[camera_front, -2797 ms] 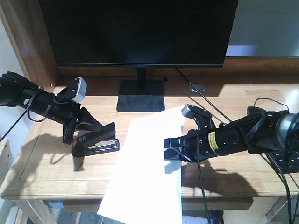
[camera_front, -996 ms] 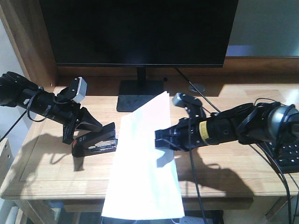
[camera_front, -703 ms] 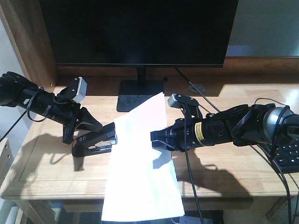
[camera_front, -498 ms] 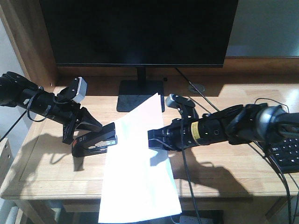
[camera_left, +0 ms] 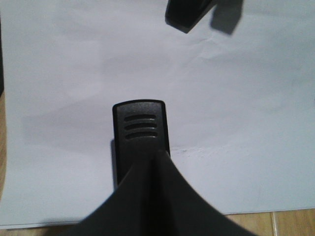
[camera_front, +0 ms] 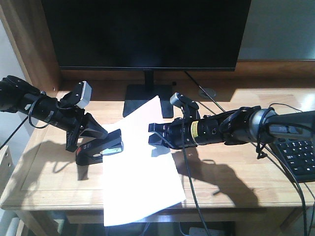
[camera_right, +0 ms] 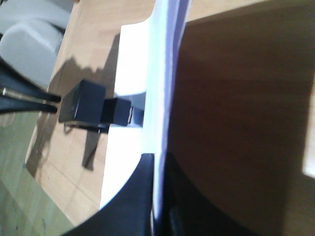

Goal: Grab stapler and paper to desk for stapling
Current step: 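Lower the paper flat onto the desk beside the stapler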

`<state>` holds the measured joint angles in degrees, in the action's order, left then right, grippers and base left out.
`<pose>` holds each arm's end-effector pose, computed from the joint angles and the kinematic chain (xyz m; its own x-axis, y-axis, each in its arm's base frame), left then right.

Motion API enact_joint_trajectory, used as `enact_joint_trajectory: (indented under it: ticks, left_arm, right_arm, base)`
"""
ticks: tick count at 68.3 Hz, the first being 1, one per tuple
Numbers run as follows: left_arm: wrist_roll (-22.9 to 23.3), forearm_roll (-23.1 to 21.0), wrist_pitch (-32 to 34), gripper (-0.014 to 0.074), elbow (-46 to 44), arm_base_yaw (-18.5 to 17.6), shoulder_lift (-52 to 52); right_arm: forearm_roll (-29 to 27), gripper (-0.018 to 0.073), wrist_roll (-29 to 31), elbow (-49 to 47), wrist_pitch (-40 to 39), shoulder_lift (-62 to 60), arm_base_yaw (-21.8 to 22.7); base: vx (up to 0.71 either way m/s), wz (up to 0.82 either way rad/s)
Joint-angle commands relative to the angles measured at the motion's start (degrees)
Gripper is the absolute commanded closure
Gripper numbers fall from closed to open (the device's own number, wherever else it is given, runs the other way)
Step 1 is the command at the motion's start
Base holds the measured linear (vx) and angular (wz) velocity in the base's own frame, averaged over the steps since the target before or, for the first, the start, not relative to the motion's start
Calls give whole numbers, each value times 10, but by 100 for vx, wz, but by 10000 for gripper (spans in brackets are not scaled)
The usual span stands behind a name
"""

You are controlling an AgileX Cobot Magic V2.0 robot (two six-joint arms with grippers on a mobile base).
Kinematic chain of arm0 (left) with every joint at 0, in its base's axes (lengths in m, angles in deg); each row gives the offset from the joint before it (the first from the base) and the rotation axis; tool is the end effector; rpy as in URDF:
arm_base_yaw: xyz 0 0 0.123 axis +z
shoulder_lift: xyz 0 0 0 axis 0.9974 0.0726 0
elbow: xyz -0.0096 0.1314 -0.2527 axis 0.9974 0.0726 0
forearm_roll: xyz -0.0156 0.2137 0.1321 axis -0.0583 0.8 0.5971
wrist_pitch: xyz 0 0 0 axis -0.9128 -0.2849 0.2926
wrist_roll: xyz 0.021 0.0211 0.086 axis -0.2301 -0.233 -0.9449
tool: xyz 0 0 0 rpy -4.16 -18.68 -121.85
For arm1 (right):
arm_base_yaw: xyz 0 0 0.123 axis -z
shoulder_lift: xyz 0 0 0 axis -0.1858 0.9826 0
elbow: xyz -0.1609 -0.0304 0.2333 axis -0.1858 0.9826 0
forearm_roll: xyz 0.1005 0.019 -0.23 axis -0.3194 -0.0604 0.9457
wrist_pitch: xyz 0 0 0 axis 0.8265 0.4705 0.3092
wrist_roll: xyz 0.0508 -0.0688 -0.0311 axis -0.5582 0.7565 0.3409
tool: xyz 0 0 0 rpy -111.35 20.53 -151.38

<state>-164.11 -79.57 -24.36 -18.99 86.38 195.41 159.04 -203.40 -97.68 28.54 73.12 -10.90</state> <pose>0.4227 -0.0672 0.1567 -0.0889 0.6147 -0.7837 0.9934 0.1115 -0.0253 0.3697 0.2016 0.1281 -0.9016 0.0830 -0.4245 -0.2668 0.6656 0.6970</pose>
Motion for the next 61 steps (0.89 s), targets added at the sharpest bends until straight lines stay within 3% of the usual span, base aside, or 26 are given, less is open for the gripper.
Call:
enact_joint_trajectory:
  ticks: [1,17,26,49,61]
  left_arm:
    - [2,-31,-22,603,-14,-3,-34]
    - [2,-31,-22,603,-14,-3,-34]
    - [2,-31,-22,603,-14,-3,-34]
    - [2,-31,-22,603,-14,-3,-34]
    - [2,-31,-22,603,-14,-3,-34]
  right_arm:
    - [-57,561,25,-19,-9,-20,0]
    - [-184,561,114,-19,6,-9,0]
    - [-224,561,157,-19,3,-3,0]
    - [-190,557,155,-19,-2,26,0]
    - [-174,471,160,-19,1,27,0]
  base:
    - [0,0]
    - [0,0]
    - [0,0]
    - [0,0]
    - [0,0]
